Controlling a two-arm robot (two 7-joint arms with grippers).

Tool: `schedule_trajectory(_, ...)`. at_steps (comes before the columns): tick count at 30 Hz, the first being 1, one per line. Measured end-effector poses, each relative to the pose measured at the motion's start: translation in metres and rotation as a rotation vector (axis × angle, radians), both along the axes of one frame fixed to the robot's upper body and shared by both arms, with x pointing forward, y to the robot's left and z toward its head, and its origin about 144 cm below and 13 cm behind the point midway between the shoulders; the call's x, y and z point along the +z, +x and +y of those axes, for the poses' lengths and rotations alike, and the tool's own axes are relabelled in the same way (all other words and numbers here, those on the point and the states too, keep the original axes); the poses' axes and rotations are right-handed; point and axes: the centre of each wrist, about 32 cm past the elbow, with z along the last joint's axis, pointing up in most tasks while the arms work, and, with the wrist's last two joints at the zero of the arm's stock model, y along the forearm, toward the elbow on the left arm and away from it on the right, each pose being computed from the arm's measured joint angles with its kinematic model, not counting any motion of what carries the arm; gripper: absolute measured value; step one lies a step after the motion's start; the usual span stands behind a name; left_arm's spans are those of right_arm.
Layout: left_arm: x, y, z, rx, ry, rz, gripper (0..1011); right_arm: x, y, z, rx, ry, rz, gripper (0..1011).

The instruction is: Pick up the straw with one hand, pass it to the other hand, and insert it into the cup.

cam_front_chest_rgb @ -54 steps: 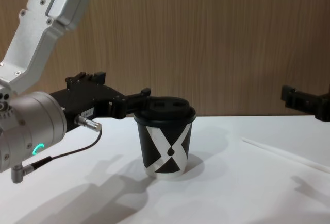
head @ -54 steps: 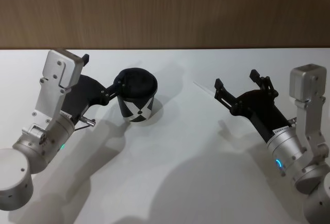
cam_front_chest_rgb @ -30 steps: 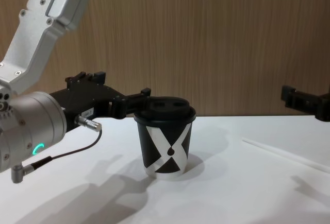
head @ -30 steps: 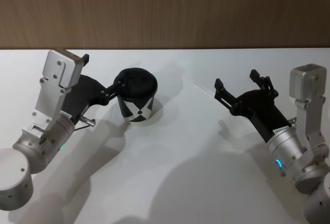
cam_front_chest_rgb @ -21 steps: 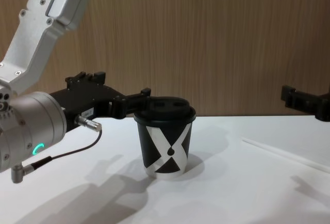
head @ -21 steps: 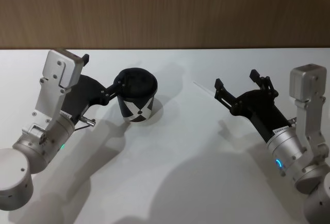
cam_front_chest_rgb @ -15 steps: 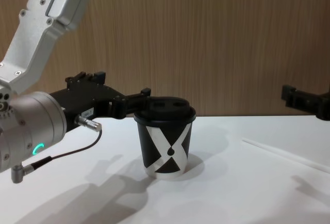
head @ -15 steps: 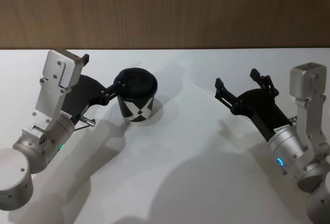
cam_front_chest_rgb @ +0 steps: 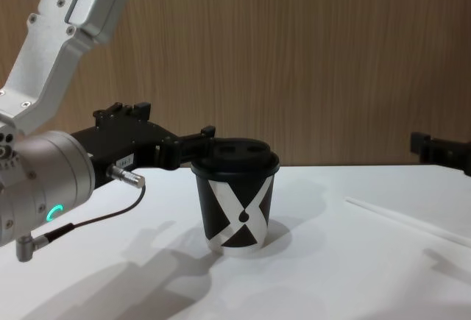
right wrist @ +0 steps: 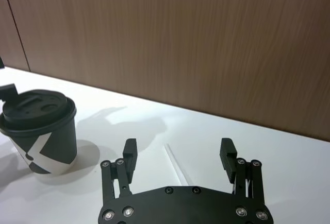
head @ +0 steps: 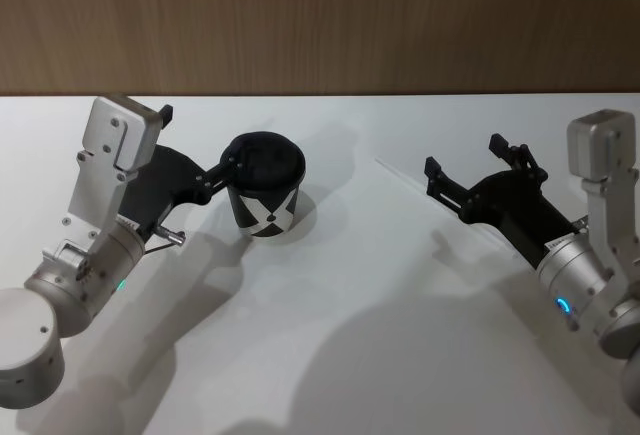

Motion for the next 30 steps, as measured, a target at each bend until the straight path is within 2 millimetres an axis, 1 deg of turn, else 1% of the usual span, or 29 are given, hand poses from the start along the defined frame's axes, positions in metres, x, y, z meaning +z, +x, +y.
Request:
schedule_trajectory(12, 0.000, 0.000, 0.000, 0.000, 0.000, 0.000, 1003, 0.001, 0.015, -0.020, 0.037, -0.014, 0.078, 1001)
schedule_trajectory(17, 0.000, 0.000, 0.000, 0.000, 0.000, 0.000, 1002, 0.000, 0.025, -0.031, 0.048, -0.013, 0.115, 1001)
schedule_trajectory(30, 0.000, 0.000, 0.000, 0.000, 0.000, 0.000, 1003, -0.001, 0.043, -0.051, 0.071, -0.031, 0.160, 1001)
